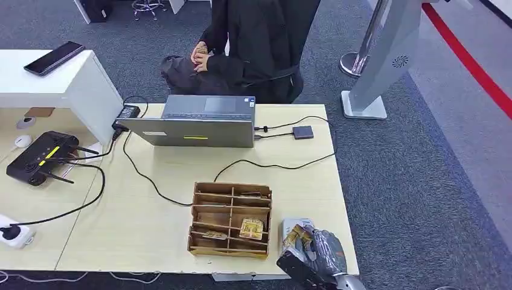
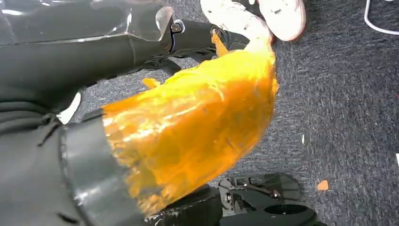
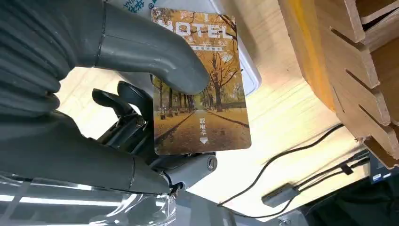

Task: Pass the card to the sensor for recognition and then transmit it.

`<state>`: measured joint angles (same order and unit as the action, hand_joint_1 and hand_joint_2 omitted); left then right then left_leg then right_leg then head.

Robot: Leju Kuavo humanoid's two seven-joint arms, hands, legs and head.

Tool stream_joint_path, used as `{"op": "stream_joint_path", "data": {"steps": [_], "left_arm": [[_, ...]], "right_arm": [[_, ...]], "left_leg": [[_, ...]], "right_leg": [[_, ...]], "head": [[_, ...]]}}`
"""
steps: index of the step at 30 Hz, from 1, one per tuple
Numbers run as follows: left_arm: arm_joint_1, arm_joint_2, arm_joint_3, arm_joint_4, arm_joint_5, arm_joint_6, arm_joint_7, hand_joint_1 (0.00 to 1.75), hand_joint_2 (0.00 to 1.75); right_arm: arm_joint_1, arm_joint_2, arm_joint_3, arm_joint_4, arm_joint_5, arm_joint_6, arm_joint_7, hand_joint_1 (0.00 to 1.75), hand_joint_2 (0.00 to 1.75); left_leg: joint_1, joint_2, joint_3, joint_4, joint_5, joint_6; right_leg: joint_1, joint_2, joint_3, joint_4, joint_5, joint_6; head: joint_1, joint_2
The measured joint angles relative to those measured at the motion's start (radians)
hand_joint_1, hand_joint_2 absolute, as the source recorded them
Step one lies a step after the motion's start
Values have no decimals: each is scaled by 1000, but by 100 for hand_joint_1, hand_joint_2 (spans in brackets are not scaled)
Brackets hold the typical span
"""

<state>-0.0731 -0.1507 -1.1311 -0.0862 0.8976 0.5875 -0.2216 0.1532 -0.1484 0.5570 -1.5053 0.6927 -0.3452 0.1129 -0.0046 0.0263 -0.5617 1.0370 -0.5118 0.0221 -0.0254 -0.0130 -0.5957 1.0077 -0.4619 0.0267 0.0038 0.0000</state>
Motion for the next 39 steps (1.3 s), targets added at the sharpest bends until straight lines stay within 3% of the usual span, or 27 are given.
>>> {"op": "stream_joint_path", "data": {"steps": [39], "left_arm": [[-1, 0, -36, 0, 21, 1, 10, 0, 0]], "right_arm": [[-11, 28, -45, 46, 151, -21, 74, 175, 175]], "left_leg": [[0, 0, 3, 0, 0, 0]], "right_leg": [[0, 0, 3, 0, 0, 0]], "head": [[0, 0]]}}
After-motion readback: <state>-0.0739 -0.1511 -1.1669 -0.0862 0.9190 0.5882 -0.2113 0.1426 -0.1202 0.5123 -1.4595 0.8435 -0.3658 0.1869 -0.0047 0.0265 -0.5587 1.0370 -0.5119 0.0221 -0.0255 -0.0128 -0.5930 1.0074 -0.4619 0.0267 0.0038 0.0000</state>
